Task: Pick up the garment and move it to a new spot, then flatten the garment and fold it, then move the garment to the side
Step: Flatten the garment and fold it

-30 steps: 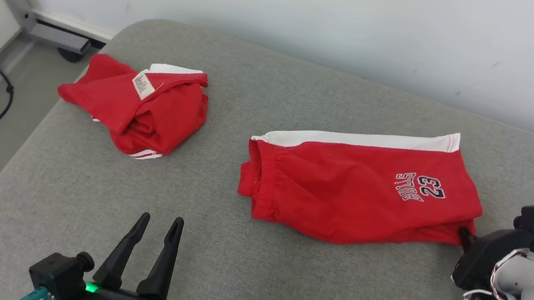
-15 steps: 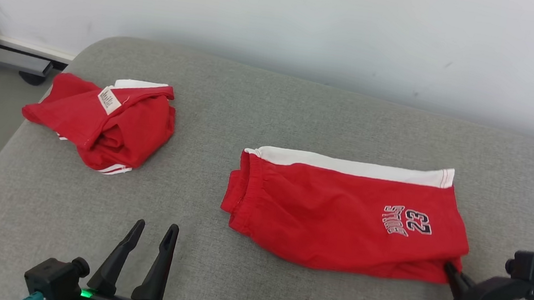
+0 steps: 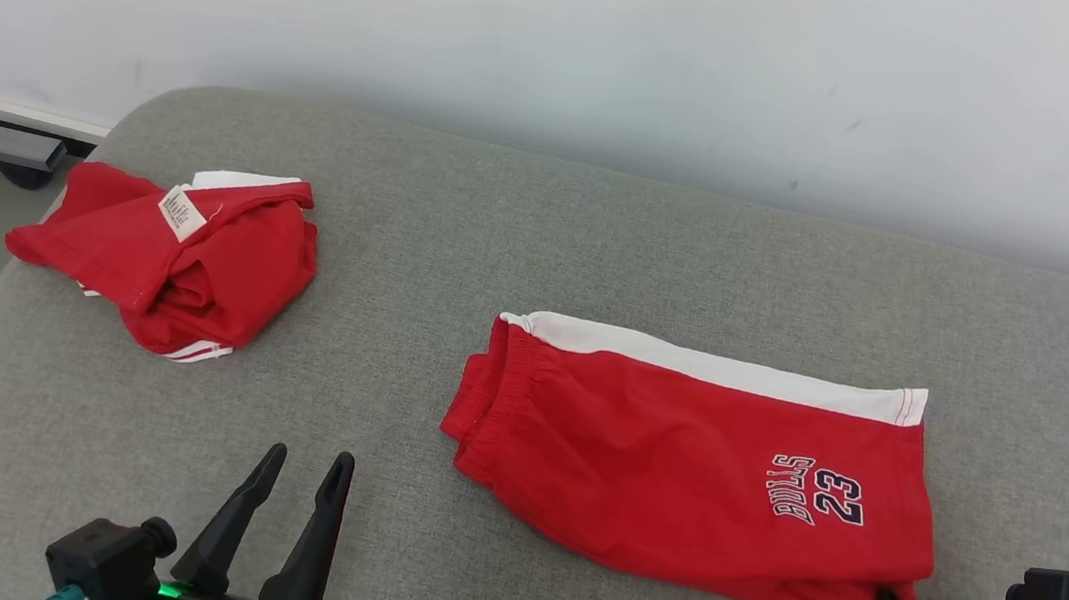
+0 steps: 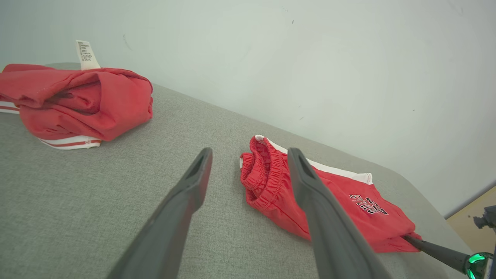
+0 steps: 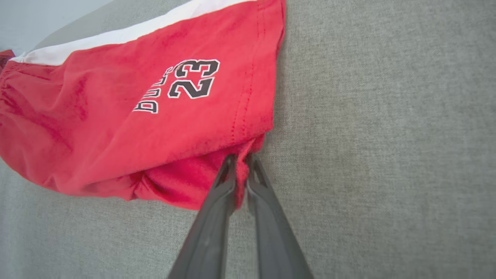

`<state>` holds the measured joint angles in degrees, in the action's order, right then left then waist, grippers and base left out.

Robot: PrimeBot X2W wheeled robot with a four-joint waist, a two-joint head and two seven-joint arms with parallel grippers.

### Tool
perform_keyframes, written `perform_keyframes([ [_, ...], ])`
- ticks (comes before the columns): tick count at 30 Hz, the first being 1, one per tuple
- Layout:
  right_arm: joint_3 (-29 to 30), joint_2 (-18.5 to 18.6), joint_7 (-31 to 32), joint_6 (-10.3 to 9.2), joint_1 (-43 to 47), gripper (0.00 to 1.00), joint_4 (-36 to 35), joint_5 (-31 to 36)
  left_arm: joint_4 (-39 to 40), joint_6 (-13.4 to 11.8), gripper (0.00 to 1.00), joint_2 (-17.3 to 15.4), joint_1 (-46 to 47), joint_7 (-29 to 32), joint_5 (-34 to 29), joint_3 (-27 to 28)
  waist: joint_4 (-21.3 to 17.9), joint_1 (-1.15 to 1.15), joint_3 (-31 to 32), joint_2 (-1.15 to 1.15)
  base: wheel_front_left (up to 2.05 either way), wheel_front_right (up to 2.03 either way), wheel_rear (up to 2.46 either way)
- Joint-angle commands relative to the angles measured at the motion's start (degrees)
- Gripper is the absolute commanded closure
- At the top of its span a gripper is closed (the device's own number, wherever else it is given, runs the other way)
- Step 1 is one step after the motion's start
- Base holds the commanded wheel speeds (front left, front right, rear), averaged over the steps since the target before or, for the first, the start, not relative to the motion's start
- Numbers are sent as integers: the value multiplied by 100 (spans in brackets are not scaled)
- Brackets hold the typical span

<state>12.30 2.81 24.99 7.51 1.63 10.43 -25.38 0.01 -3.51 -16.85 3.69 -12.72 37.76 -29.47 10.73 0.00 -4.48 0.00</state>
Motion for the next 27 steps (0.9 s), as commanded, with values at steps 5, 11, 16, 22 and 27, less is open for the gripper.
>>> perform_keyframes([
  [5,-1,18,-35,-4,24,0,-62,-24,-2,-30,0,-54,-48,-16,45,24,-71,0,-20,0,0,0,0],
  [11,143,18,-254,-4,25,0,-252,180,-25,-56,0,-64,-74,-39,81,55,-170,0,12,0,0,0,0],
  [16,212,17,-615,-4,109,0,-487,219,-63,-102,0,-82,-94,-63,106,117,-282,0,93,0,0,0,0],
  [22,83,14,-1255,-4,153,0,-672,77,-148,-152,0,-139,-131,-110,119,254,-476,0,248,0,0,0,0],
  [27,-229,16,-1929,-4,216,0,-760,55,-160,-250,0,-219,-246,-149,99,392,-652,0,342,0,0,0,0],
])
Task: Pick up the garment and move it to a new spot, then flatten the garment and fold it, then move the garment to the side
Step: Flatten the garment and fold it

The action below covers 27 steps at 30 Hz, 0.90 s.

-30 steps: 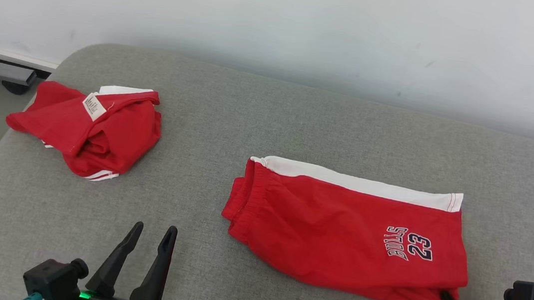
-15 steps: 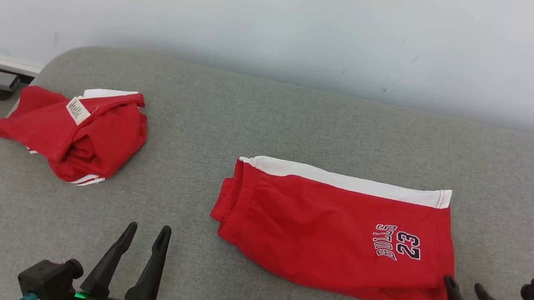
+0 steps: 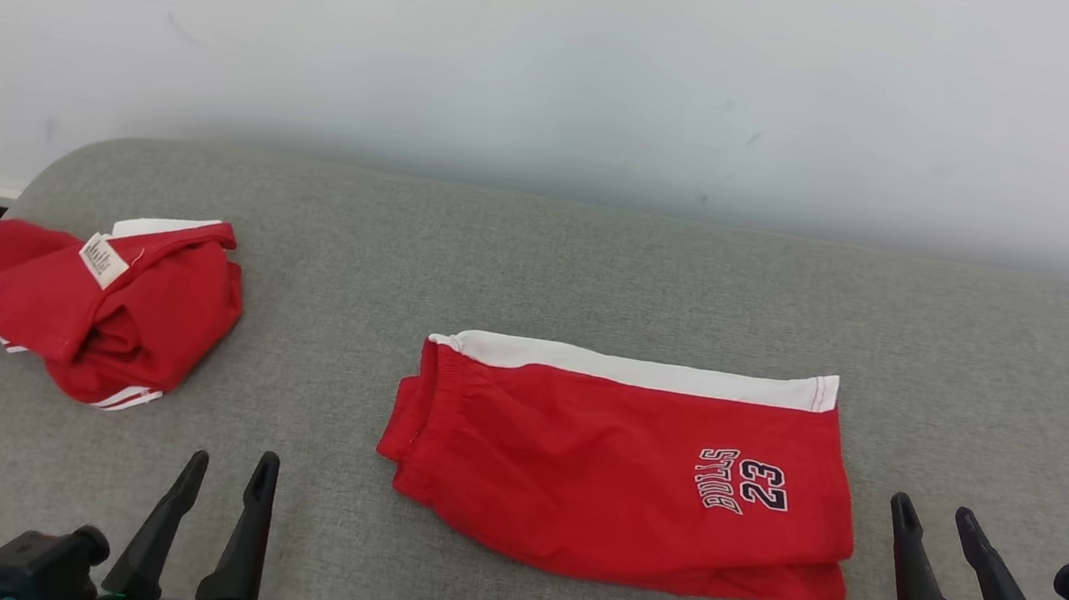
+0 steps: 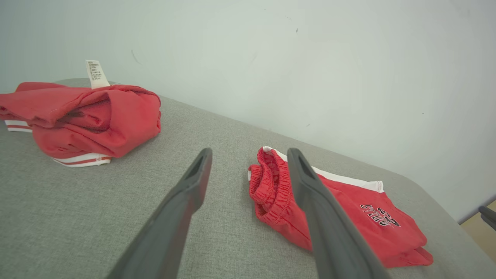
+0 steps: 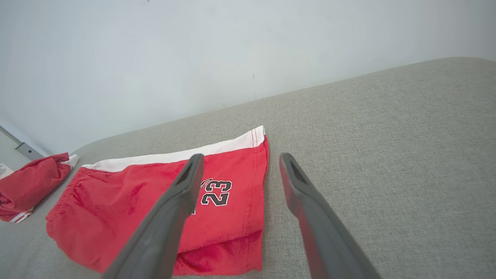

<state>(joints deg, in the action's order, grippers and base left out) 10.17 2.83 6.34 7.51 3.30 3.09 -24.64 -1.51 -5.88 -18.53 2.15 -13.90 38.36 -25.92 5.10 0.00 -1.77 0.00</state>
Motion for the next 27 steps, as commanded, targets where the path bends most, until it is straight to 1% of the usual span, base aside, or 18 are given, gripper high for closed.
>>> perform_keyframes([
  [1,-66,15,-194,-4,61,0,-29,9,3,-33,0,-63,-101,-36,40,64,-114,0,81,0,0,0,0],
  [5,-214,14,-592,-4,60,0,-37,112,60,-123,0,-110,-194,-55,36,167,-219,0,124,0,0,0,0],
  [9,-216,14,-851,-4,37,0,-30,207,123,-225,0,-141,-219,-68,20,264,-274,0,145,0,0,0,0],
  [12,-215,14,-989,-4,46,0,-25,255,166,-348,0,-153,-290,-83,-20,370,-289,0,176,0,0,0,0],
  [18,-244,14,-1146,-4,72,0,12,257,214,-406,0,-208,-388,-82,27,476,-270,0,224,0,0,0,0],
  [21,-277,14,-1226,-4,90,0,90,222,216,-409,0,-286,-447,-41,60,505,-252,0,243,0,0,0,0],
  [23,-311,14,-1311,-4,116,0,187,206,209,-488,0,-407,-483,15,-42,522,-233,0,255,0,0,0,0],
  [27,-375,15,-1342,-4,130,0,297,272,260,-538,0,-575,-524,114,-182,470,-213,0,259,0,0,0,0],
])
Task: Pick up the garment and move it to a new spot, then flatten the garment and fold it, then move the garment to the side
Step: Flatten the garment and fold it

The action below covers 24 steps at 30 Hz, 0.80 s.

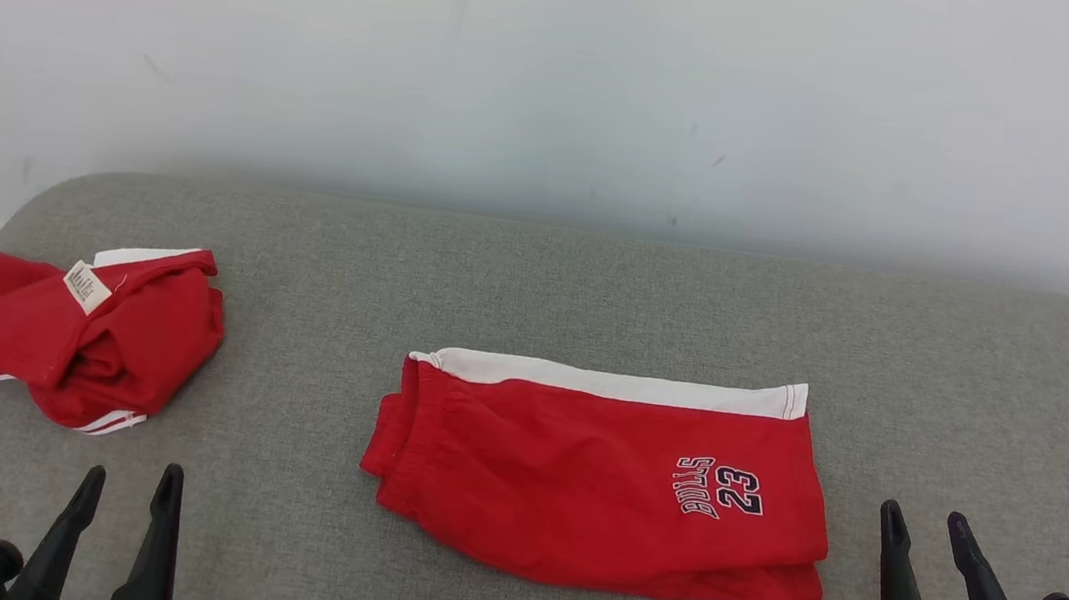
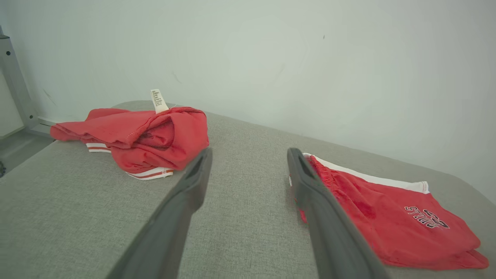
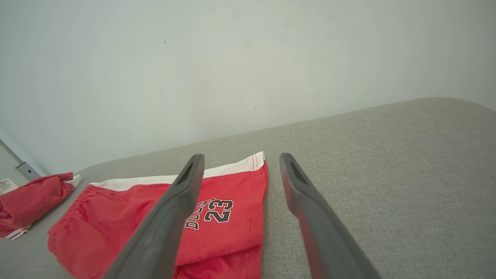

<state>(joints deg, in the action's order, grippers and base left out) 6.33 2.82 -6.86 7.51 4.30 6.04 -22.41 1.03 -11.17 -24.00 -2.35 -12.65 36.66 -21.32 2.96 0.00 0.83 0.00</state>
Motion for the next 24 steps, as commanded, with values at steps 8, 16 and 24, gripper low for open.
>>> perform_keyframes([
  [8,49,15,2,-4,-19,0,43,129,142,-97,0,-89,-83,77,-84,-38,57,0,-9,0,0,0,0],
  [16,29,15,43,-4,-56,0,37,199,246,-182,0,-75,-124,111,-51,-50,40,0,-44,0,0,0,0],
  [24,104,15,201,-4,-190,0,-112,426,309,-225,0,-80,-106,146,-50,-67,17,0,-93,0,0,0,0],
])
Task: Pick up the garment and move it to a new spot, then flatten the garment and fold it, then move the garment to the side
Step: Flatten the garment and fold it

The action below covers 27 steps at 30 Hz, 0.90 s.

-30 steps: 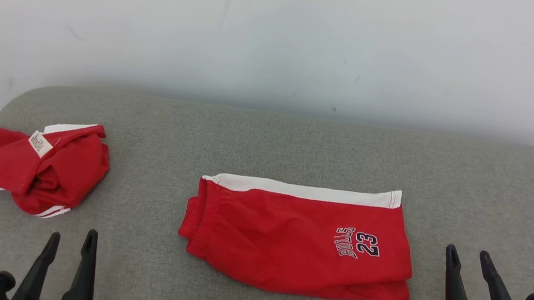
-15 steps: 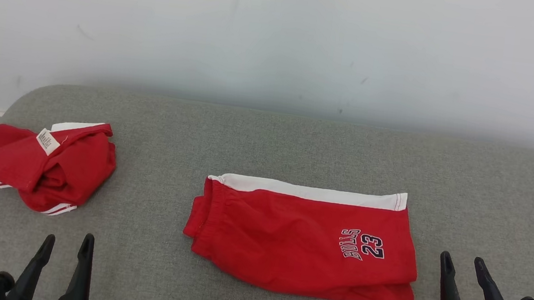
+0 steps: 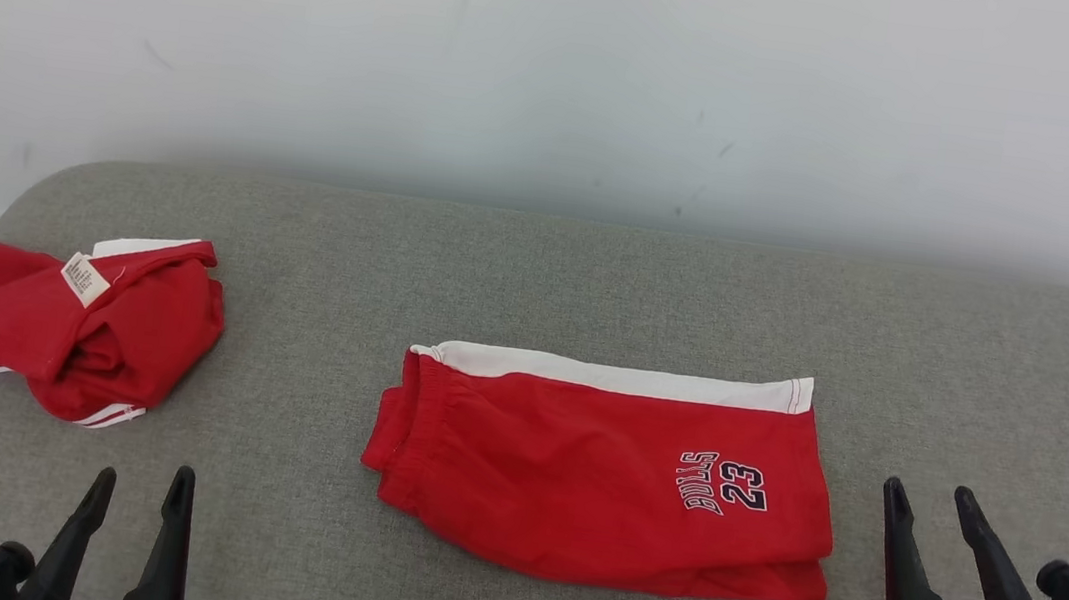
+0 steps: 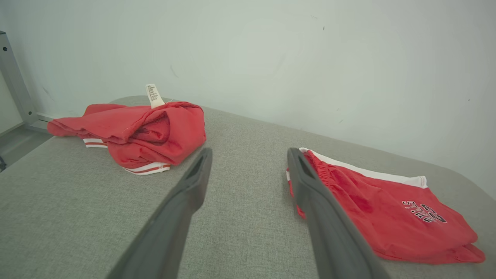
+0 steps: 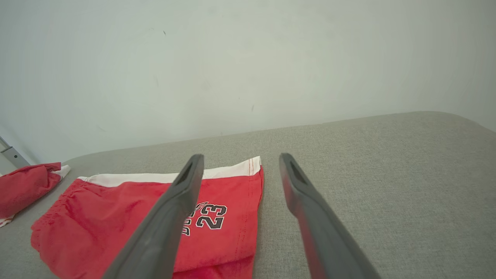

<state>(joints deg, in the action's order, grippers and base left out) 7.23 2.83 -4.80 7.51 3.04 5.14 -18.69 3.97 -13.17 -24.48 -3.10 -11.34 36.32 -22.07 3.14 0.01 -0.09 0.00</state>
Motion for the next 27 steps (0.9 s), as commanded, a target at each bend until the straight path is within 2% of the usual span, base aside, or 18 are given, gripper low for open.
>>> perform_keyframes([
  [1,76,15,237,-4,-128,0,-65,102,32,-35,0,-37,-23,27,-17,-5,2,-1,-8,0,0,0,0],
  [6,236,16,1134,-4,-490,0,-218,210,56,-30,0,-7,5,70,-29,-64,28,-1,-24,0,0,0,0],
  [7,236,16,1134,-4,-490,0,-218,210,56,-30,0,-7,5,70,-29,-64,28,-1,-24,0,0,0,0],
  [16,562,8,3738,-4,-1161,0,47,299,23,7,0,40,23,53,-3,-152,100,-1,-60,0,0,0,0],
  [20,736,10,4668,-4,-1457,0,320,450,-15,59,0,73,102,36,-11,-205,199,-1,-137,0,0,0,0],
  [23,988,17,5089,-4,-1713,0,623,575,-54,101,0,96,155,30,-28,-258,286,-1,-204,0,0,0,0],
  [27,1175,11,5274,-4,-2010,0,1022,799,-107,142,0,106,249,33,-34,-293,399,-1,-315,0,0,0,0],
])
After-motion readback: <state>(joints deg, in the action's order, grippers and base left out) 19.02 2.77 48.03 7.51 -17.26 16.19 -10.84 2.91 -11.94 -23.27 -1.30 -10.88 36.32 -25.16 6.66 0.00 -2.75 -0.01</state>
